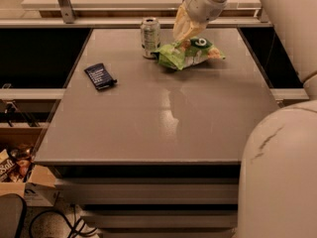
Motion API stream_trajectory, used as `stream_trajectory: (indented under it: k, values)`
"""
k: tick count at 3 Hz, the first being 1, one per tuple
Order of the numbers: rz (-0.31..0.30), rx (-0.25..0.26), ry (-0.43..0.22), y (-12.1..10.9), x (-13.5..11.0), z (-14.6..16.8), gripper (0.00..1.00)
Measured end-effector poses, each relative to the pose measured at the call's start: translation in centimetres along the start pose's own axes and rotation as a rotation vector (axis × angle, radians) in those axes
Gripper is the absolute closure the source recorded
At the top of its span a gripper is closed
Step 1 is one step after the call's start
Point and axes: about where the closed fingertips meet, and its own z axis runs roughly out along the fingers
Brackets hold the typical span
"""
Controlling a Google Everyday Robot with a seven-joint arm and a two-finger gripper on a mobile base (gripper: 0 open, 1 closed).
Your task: Move green rice chip bag near rxbar blueberry
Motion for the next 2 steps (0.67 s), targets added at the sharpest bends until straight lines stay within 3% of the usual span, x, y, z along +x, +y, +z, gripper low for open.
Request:
stream_trajectory:
  k: [2]
  values:
    - [-0.001,-0.003,-0.005,-0.11,-0.07,0.62,0.36]
